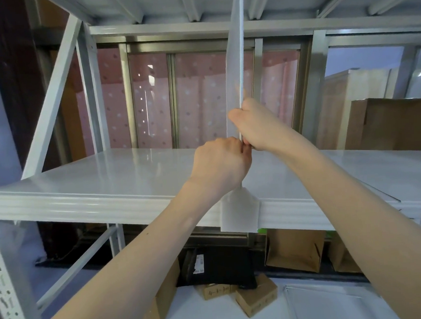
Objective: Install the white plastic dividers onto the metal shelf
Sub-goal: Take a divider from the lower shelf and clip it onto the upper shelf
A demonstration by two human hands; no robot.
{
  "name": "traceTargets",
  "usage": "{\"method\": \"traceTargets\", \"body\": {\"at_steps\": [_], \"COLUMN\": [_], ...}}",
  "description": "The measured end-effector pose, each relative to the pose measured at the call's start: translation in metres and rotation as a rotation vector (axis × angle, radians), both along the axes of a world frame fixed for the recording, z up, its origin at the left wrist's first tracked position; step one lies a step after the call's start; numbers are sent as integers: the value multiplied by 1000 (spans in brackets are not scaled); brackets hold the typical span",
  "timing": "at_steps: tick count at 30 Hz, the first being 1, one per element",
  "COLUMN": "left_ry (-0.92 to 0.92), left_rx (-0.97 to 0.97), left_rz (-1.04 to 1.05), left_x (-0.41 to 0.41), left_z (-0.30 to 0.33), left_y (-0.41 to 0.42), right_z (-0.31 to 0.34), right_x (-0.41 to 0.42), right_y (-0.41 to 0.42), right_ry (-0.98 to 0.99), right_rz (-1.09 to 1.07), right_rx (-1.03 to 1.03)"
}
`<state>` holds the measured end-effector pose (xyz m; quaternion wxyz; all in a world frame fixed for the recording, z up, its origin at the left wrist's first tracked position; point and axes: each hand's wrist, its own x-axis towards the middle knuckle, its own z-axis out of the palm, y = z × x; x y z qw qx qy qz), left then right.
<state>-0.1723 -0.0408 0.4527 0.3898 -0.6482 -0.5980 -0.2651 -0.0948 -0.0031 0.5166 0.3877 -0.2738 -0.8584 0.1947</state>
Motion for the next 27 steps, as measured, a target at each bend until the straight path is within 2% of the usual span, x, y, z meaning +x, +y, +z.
{"method": "traceTargets", "body": {"at_steps": [4, 7, 9, 11, 13, 16, 18, 19, 23, 27], "left_ry": [36, 3, -11, -171, -246, -82, -55, -60, -169, -243], "left_rx": [-36, 73, 70, -43, -89, 32, 49, 84, -38, -52], "left_rz": [36, 20, 53, 100, 116, 75, 63, 83, 50, 49], "left_x": [1, 2, 6, 8, 8, -2, -3, -4, 4, 2], "left_z": [2, -1, -1, 1, 1, -15, -25, -26, -26, -27], "left_y": [-2, 2, 1, 2, 7, 10, 9, 8, 3, 4], "right_z": [-1, -2, -3, -2, -2, -9, -20, -25, -26, -28], "right_x": [3, 4, 4, 4, 4, 4, 4, 4, 6, 4], "right_y": [1, 0, -3, -5, -8, -11, -12, -12, -11, -8], "right_ry": [48, 46, 33, 28, 22, -4, -38, -35, -15, -10], "right_rz": [-34, -51, -52, -43, -40, -65, -77, -69, -37, -78], "right_rx": [-37, -37, -18, 1, 18, 24, 28, 21, 14, 40]}}
